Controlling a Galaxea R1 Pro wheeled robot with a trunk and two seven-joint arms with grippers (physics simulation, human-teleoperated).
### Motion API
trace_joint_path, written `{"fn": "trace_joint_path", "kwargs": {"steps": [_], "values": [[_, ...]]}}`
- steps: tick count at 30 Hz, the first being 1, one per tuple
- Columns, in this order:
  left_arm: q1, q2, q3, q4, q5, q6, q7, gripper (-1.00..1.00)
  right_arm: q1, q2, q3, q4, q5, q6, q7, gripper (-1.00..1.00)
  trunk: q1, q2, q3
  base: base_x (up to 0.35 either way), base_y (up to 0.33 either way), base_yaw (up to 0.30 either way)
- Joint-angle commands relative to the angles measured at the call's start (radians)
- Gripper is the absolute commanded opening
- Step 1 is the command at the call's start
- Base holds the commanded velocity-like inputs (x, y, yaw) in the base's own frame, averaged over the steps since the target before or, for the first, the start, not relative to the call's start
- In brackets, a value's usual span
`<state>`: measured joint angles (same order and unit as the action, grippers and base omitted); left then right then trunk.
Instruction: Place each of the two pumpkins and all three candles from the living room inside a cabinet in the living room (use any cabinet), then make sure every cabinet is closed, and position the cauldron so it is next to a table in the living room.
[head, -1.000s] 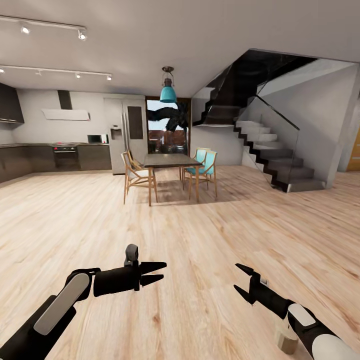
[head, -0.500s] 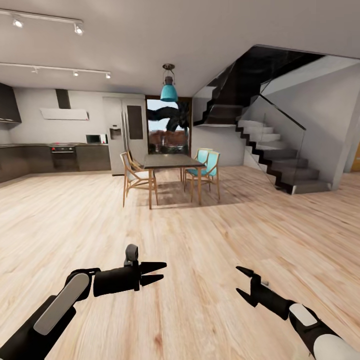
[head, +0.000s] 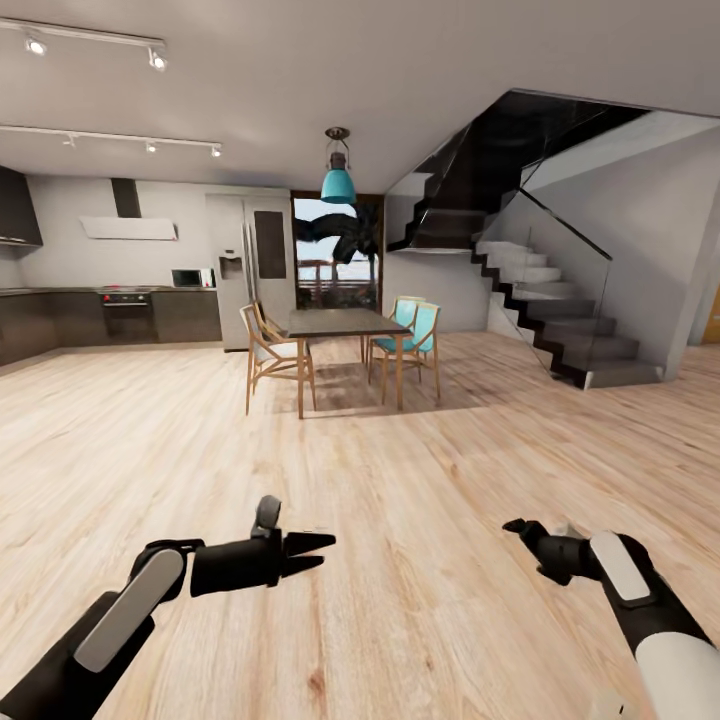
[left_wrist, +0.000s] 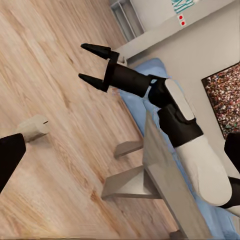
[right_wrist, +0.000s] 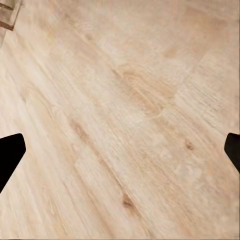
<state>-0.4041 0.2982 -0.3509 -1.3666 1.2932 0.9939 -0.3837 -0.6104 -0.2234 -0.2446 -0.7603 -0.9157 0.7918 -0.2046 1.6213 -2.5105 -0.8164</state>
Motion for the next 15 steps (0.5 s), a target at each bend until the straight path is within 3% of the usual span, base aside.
{"fn": "trace_joint_path", "kwargs": {"steps": [1, 6, 10, 15], "values": [[-0.001, -0.003, -0.001, 0.001, -0.023, 0.000, -0.007, 1.00, 0.000, 0.001, 0.001, -0.051, -0.002, 0.004, -0.057, 1.00, 0.000, 0.000, -0.001, 0.000, 0.000, 0.000], [-0.001, -0.012, 0.004, 0.002, -0.068, -0.002, 0.004, 1.00, 0.000, 0.004, 0.017, -0.152, 0.061, 0.007, -0.332, 1.00, 0.000, 0.000, -0.001, 0.000, 0.000, 0.000], [-0.001, -0.013, 0.006, 0.003, -0.068, -0.003, 0.067, 1.00, 0.000, 0.005, 0.073, -0.160, 0.081, 0.007, -0.459, 1.00, 0.000, 0.000, -0.001, 0.000, 0.000, 0.000], [-0.001, -0.013, 0.008, 0.003, -0.066, -0.003, 0.092, 1.00, 0.000, 0.008, 0.092, -0.158, 0.091, -0.006, -0.720, 1.00, 0.000, 0.000, -0.001, 0.000, 0.000, 0.000]]}}
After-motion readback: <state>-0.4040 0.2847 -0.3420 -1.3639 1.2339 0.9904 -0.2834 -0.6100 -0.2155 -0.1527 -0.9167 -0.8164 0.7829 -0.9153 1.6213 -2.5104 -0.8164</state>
